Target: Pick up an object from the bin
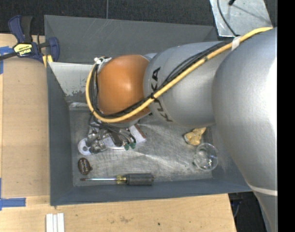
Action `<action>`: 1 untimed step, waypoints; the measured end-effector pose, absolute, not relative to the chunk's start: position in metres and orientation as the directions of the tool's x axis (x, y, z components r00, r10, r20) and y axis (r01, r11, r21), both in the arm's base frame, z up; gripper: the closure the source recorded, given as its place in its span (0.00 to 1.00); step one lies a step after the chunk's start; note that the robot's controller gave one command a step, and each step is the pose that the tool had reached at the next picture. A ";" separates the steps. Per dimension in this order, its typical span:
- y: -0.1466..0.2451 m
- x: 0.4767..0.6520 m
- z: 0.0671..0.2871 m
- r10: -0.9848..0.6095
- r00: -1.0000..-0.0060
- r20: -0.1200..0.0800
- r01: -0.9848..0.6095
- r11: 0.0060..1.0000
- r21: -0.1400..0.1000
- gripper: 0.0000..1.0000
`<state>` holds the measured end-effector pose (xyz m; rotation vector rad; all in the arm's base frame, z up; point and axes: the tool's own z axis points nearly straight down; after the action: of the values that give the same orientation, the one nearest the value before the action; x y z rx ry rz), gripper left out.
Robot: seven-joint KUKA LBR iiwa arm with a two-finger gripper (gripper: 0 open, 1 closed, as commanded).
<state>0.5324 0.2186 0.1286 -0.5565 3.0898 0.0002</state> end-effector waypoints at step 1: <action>0.218 0.525 0.188 -0.318 -0.948 0.001 -0.318 0.948 0.001 1.00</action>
Offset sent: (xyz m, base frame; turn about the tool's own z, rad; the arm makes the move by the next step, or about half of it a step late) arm 0.0165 -0.0002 0.0872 0.0725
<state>0.5251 0.2185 0.1880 -0.5068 3.1020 0.0016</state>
